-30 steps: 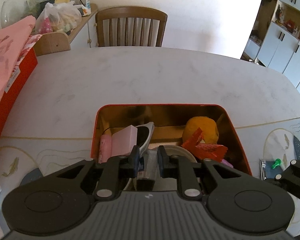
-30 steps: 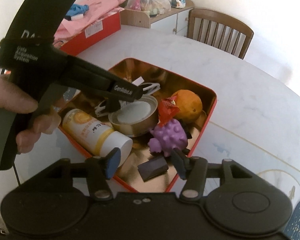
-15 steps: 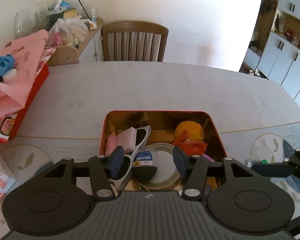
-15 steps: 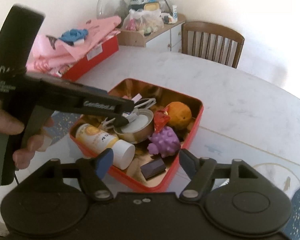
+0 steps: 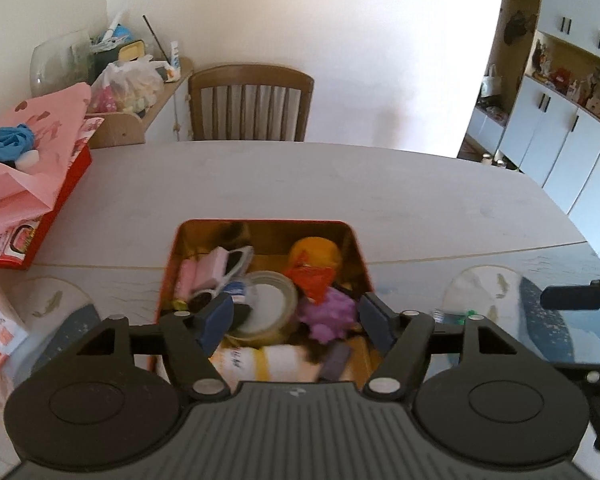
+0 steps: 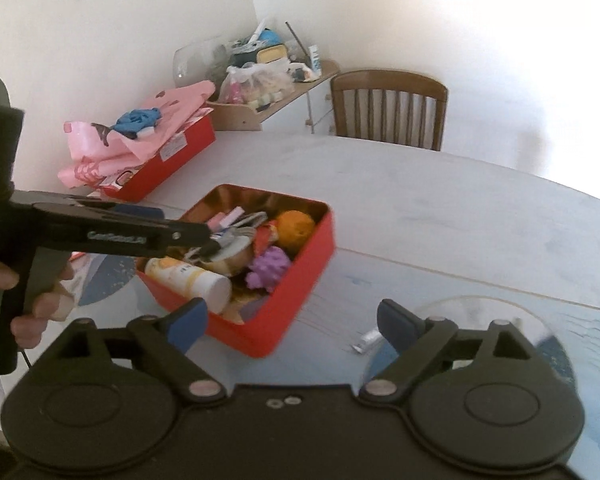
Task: Organize rigid objects
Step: 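Move both open grippers back over the blue mat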
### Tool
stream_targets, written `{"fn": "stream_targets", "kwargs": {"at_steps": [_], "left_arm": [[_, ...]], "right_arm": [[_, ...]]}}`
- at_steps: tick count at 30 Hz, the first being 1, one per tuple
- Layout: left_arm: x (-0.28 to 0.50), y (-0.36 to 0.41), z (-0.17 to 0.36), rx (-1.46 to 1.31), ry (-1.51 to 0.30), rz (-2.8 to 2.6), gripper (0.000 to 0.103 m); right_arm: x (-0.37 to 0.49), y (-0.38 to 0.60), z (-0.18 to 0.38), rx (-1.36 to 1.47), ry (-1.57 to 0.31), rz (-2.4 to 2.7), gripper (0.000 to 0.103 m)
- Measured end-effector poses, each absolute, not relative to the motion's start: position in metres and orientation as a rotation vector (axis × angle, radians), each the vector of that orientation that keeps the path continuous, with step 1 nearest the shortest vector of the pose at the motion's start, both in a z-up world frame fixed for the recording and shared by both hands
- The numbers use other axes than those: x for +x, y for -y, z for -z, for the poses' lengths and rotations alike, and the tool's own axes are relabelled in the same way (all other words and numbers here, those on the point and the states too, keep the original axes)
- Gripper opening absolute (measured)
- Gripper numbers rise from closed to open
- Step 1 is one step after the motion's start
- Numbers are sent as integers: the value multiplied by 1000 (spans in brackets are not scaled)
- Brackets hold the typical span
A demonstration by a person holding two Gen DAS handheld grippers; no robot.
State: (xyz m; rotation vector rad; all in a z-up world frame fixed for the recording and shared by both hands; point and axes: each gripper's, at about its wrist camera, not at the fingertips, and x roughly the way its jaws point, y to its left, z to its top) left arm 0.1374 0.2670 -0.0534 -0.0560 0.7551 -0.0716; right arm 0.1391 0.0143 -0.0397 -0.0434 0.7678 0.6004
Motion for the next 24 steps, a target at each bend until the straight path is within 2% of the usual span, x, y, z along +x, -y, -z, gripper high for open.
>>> {"fn": "stream_targets", "kwargs": {"at_steps": [4,14,24], "left_arm": [[128,-246,54,-56,-738,77,83],[119,-184,65,-43,-716,95,84],[129,-120,101,-40,-797,160,84]], "right_arm": [[139,12,41,-48,-766,-584,100],[151,59,59,-134,-790,-594,101],[168,76,88,-281,-814,-672,100]]}}
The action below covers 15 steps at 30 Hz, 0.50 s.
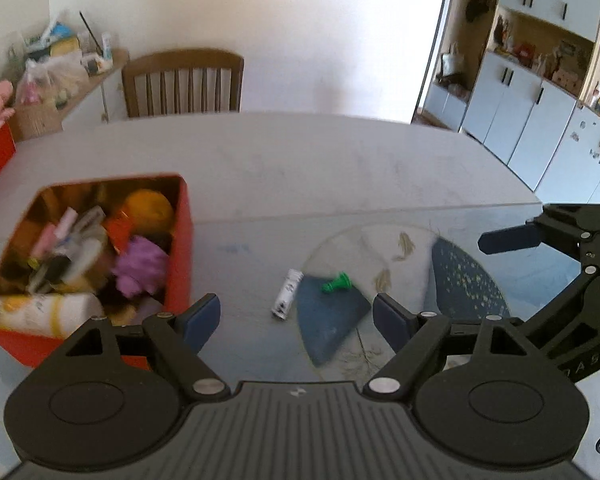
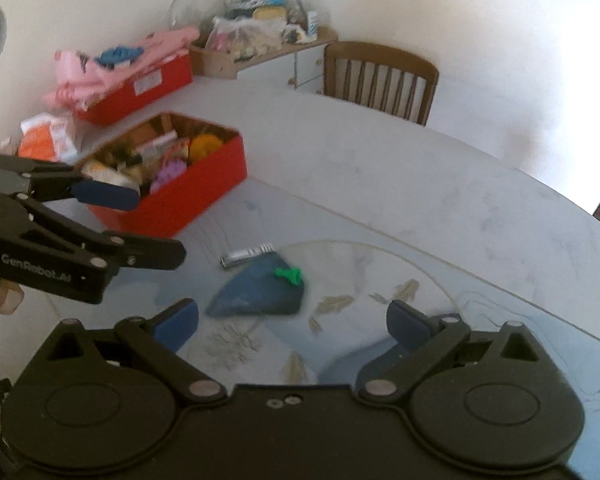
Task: Organize rigid objects
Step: 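Move both open grippers back over the blue mat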
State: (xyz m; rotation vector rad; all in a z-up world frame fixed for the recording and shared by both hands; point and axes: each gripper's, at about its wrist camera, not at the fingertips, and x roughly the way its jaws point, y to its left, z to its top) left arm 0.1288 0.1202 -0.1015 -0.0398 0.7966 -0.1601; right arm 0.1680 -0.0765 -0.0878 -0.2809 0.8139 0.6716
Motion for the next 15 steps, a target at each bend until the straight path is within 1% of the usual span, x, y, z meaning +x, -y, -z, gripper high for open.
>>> {"fn": "stream_targets", "kwargs": {"at_steps": [7,13,15], "left_arm": [[141,-103,126,-26,-833,122,84],[153,-102,138,-29,-840,78,83],[157,-103,141,-41,-849,73,83]], "right_arm": [[178,77,107,-382,-808,-757,96],[192,71,118,-428,-812,-826,89],[197,67,122,-448,-806,-849,84]]}}
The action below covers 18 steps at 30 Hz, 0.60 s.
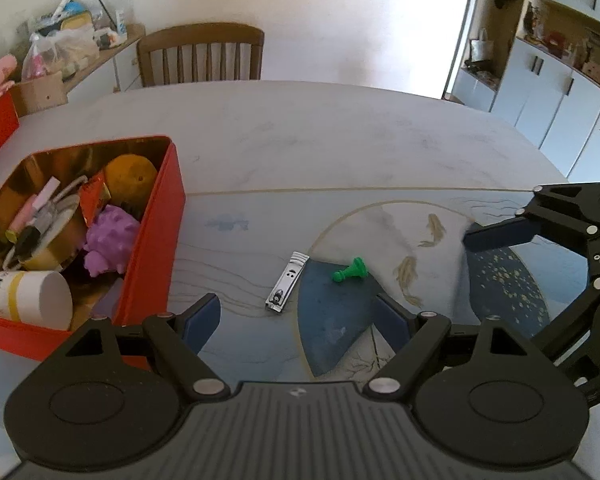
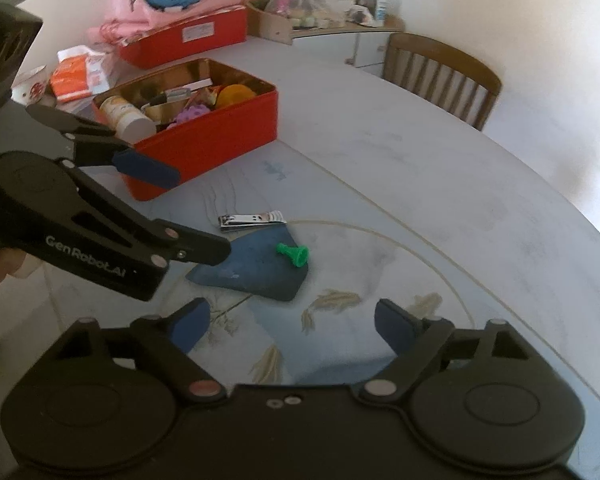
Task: Organize rigid objects
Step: 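Grasp the silver nail clipper with the left gripper while the right grasps the green pawn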
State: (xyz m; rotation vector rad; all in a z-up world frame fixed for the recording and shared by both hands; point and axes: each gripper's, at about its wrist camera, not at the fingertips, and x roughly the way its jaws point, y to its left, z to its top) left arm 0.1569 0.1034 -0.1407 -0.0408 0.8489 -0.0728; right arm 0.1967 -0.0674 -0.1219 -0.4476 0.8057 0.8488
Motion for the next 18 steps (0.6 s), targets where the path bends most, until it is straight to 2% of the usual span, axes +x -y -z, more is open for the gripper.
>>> {"fn": "stream_targets", "kwargs": {"at_steps": [5,7,9,12,18], "left_arm": [[168,-102,147,-32,-855,64,80],[173,-102,149,-34,-864,69,69],[177,-103,153,-35,-873,67,66],[181,-105,157,-34,-885,58,60],[190,-110,164,-42,-911,56,44]], "right_arm": [[213,58,132,-484,-805,-888,74],[219,55,137,-492,-810,-903,69],[224,53,141,-497,-818,-917,60],[230,48,147,-513,-822,-939,52],[239,43,147,-508,-810,-981,42]]}}
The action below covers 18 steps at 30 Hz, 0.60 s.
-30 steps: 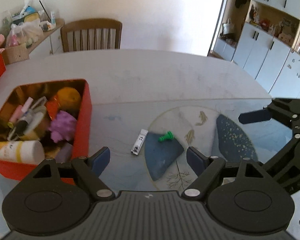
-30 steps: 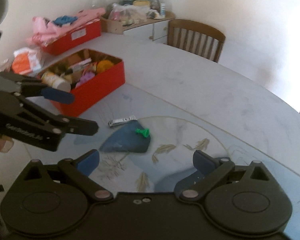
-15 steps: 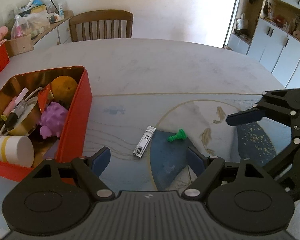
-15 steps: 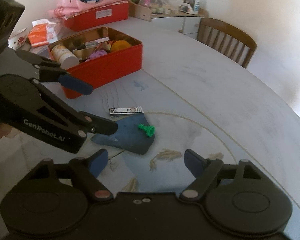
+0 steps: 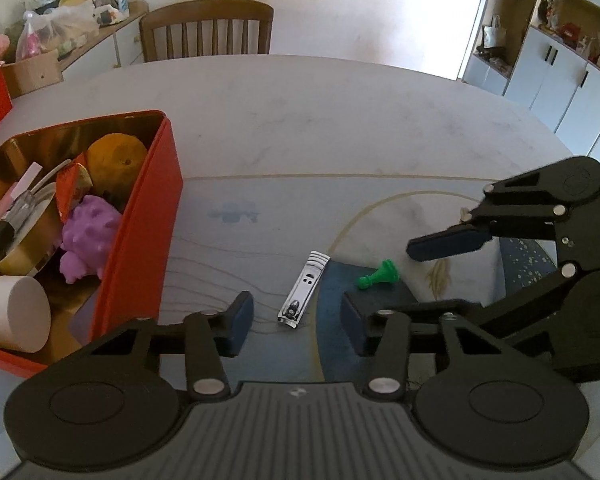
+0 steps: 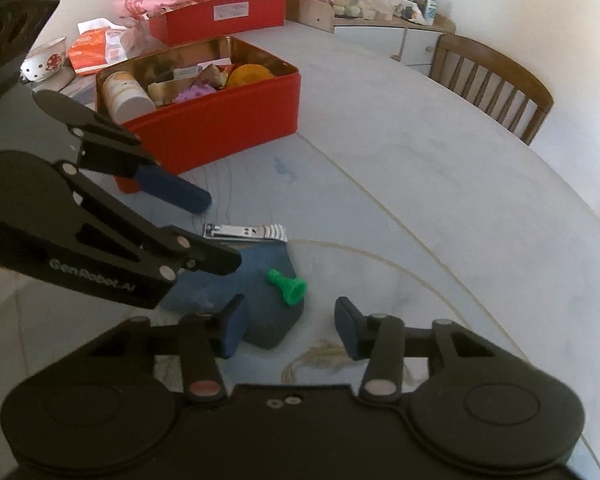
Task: Organize rigid objects
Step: 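Grasp the silver nail clipper with the left gripper while the right grasps the green pawn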
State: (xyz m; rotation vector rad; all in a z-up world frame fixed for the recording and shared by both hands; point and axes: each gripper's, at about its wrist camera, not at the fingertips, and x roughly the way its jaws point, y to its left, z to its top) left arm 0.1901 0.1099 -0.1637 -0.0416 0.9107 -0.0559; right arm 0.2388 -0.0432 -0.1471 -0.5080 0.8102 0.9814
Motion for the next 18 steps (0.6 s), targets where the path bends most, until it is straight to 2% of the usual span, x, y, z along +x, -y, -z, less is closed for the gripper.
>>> {"fn": "stream_targets", "kwargs": {"at_steps": [3,6,8,11,15,18], "left_arm": [[192,-110,164,-39,-907,61,41],[194,-110,165,-42,-905,72,37],[195,-111,165,-48,-905,76,31],[195,-109,165,-38,-905,79,19],[195,-103,165,-13,-908,84,11],[195,-98,164,15,-907,82,11]], "right_arm": [[242,42,147,-509,-807,-1004,33],[244,40,147,-512,-802,-1017,31],[245,40,148,-506,-802,-1022,27],[242,40,148,-509,-793,-1016,14],[237,40,147,-512,-782,-977,14],[232,43,147,-505,-782,-924,14]]}}
